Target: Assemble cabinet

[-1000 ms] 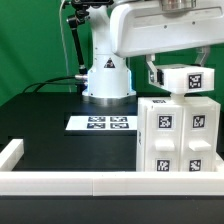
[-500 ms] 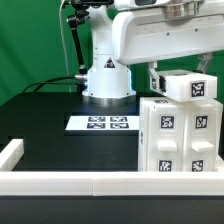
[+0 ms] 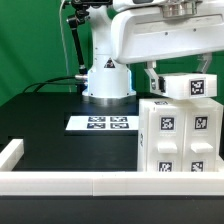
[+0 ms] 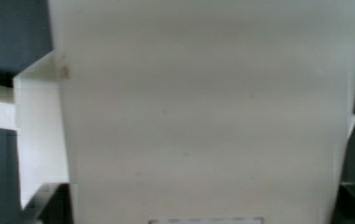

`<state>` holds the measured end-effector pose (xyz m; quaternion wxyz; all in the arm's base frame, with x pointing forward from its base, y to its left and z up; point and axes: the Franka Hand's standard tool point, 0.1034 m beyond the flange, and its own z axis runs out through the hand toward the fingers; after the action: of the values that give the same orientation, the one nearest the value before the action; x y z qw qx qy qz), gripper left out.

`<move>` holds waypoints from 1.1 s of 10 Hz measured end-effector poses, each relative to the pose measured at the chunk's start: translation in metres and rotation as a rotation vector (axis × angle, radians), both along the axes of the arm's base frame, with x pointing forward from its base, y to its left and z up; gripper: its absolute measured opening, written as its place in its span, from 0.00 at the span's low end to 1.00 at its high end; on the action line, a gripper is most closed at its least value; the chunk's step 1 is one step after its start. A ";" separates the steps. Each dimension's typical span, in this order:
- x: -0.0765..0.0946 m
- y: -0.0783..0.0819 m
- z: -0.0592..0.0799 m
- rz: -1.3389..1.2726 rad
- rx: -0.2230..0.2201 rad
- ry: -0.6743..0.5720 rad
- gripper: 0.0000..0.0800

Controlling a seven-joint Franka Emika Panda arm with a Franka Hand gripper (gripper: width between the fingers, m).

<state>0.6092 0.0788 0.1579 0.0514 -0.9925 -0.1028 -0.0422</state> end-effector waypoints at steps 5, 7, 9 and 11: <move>0.000 0.000 0.000 -0.040 0.004 0.004 0.70; 0.000 0.001 0.000 -0.149 0.013 0.017 0.70; 0.000 0.002 0.000 -0.302 0.025 0.034 0.70; -0.001 0.004 0.000 -0.542 0.045 0.061 0.70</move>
Offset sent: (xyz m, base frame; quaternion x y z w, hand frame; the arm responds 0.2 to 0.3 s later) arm 0.0000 0.0000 0.0000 0.0000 0.0000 0.0000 1.0000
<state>0.6085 0.0832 0.1575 0.0632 -0.9832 0.1692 -0.0268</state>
